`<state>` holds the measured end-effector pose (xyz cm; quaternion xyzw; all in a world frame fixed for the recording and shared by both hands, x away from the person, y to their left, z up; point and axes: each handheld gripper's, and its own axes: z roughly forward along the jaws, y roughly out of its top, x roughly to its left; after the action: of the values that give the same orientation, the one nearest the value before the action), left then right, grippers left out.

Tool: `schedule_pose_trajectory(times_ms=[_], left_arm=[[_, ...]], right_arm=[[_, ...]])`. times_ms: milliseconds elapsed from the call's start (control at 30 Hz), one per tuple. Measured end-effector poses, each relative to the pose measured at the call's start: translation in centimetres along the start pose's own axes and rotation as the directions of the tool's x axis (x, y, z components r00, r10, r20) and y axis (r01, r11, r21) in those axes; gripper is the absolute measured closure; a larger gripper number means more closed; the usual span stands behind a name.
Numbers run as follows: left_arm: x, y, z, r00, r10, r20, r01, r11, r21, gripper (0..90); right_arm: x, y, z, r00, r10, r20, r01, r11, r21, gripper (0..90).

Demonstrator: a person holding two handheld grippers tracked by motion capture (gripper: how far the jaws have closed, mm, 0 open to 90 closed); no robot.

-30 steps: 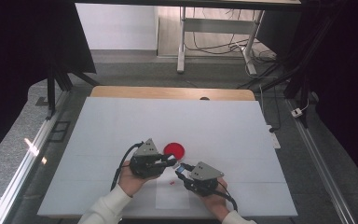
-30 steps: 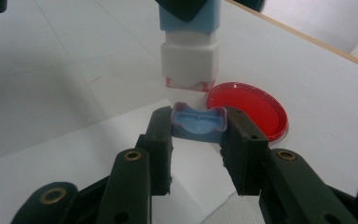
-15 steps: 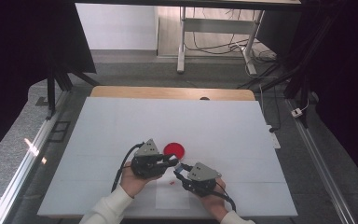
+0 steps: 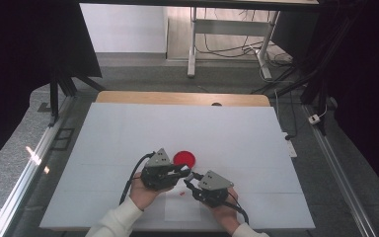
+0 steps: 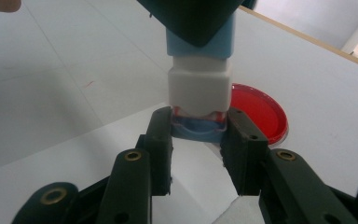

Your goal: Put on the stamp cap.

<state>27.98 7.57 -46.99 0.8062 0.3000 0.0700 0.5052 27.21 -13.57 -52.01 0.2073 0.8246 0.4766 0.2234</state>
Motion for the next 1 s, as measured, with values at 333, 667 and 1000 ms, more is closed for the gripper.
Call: schedule_pose_trajectory(times_ms=[333, 667, 1000], left_arm=[[-0.15, -0.04, 0.22, 1.0, 0.005, -0.007, -0.005, 1.0, 0.005, 74.9], [-0.42, -0.06, 0.38, 0.9993, 0.017, -0.032, -0.016, 0.9996, 0.022, 75.0], [-0.87, 0.0, 0.49, 0.9978, 0.022, -0.063, -0.02, 0.9994, 0.03, 75.2]], right_arm=[[0.11, 0.1, 0.05, 0.9998, 0.01, 0.017, -0.01, 1.0, -0.004, 64.1], [0.31, 0.15, 0.07, 0.9986, -0.012, 0.051, 0.011, 1.0, 0.019, 64.1], [0.62, 0.24, -0.06, 0.9948, -0.043, 0.093, 0.041, 0.999, 0.03, 64.1]])
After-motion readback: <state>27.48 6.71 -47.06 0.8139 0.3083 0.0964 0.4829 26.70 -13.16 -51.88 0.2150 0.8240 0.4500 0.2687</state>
